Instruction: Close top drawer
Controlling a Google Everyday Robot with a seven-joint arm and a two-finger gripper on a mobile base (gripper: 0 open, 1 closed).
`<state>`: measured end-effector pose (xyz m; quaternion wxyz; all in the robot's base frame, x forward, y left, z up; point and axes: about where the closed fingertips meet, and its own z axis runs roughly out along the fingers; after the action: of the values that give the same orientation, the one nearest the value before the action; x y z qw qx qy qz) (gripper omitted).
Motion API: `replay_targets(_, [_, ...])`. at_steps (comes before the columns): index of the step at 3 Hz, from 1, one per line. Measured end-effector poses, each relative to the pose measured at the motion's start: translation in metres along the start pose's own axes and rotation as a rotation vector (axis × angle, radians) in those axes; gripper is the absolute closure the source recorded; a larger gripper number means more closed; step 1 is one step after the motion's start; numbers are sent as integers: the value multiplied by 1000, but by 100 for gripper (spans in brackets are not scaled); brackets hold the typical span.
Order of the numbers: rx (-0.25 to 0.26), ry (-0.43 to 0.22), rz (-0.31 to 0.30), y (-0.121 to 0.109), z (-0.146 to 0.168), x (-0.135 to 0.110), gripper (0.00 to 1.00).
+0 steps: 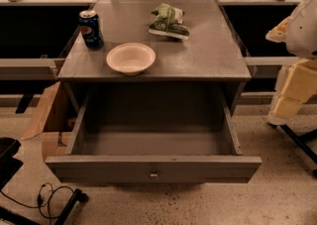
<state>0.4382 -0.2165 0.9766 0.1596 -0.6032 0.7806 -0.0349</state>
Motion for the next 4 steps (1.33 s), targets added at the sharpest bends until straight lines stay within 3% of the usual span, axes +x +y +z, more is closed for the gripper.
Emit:
replay_targets(2, [12,12,5,7,12,1,0])
replay_targets(3, [30,22,26,32,53,3,18])
replay_targets(4, [10,26,78,61,115,6,41])
